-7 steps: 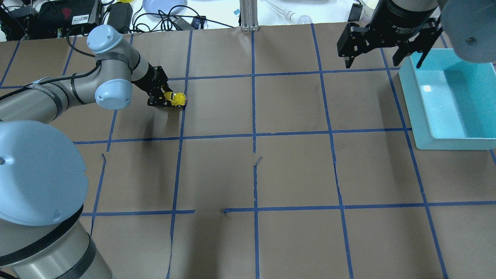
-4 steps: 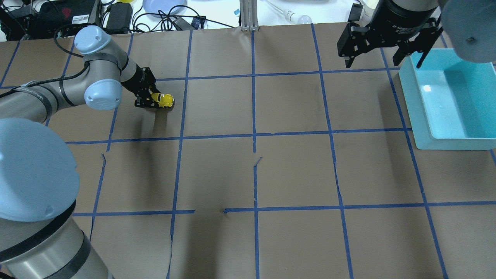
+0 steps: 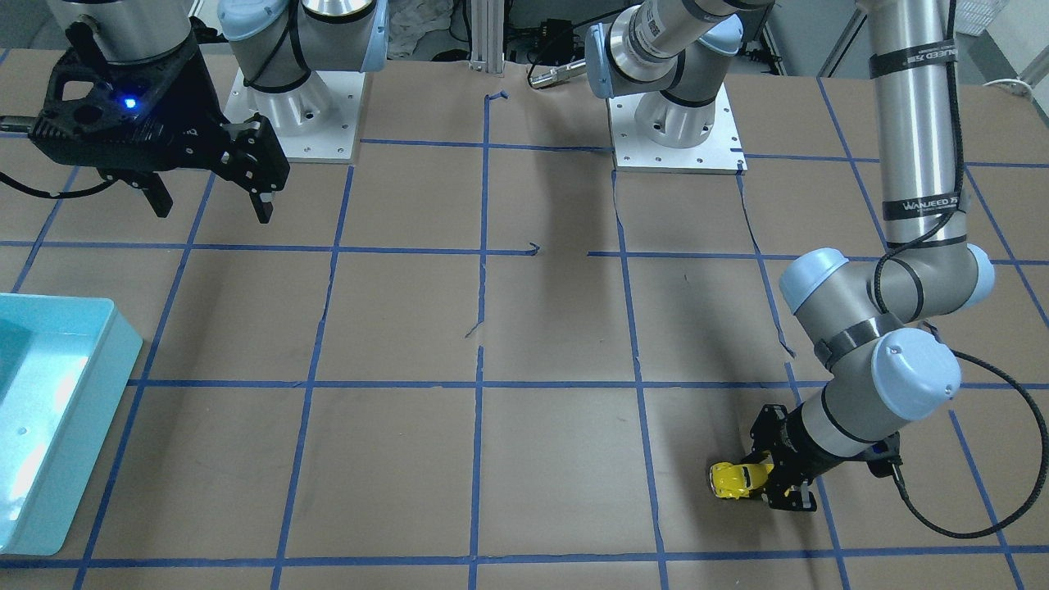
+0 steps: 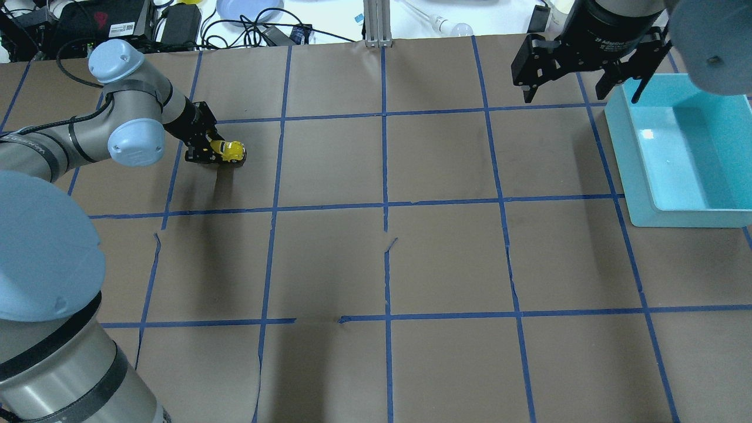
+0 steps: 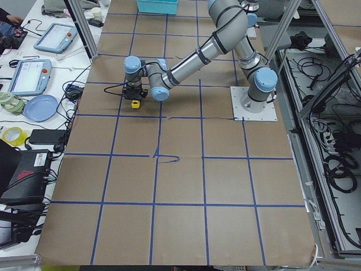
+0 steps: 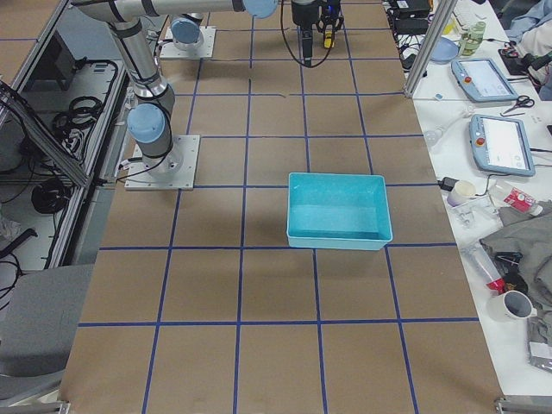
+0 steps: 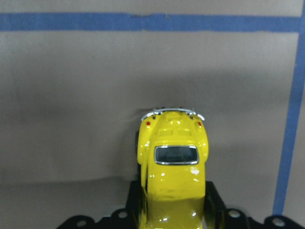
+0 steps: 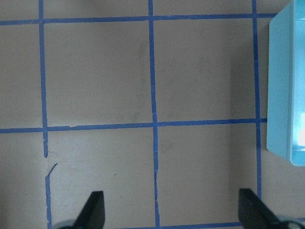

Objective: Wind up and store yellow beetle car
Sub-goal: 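Drag the car back toward the robot with the left gripper to wind it, then open the left gripper, releasing the car to roll toward the blue tray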

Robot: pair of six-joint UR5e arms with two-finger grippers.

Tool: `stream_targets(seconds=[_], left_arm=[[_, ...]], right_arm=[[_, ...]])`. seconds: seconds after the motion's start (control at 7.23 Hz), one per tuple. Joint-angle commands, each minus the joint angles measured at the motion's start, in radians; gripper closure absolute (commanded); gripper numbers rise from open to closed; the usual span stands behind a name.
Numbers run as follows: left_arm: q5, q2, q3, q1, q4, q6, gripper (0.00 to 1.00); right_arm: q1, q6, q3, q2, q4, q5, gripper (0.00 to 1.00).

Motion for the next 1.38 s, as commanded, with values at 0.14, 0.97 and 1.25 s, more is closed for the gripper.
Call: stream_targets(seconds=[0.14, 0.97, 1.25], left_arm=[[0.039, -0.003, -0.001, 0.014, 0.001, 0.0, 1.0], [0.025, 0.046, -0.002, -0.008, 0.004, -0.074, 0.16], [0.039, 0.114, 0.004, -0.053, -0.066, -0.026, 0.16]], right_arm=[[0.0, 0.0, 0.0, 0.0, 0.0, 0.0, 0.0], [0.0, 0.0, 0.001, 0.0, 0.0, 0.0, 0.0], [0.0, 0.0, 0.001, 0.0, 0.0, 0.0, 0.0]])
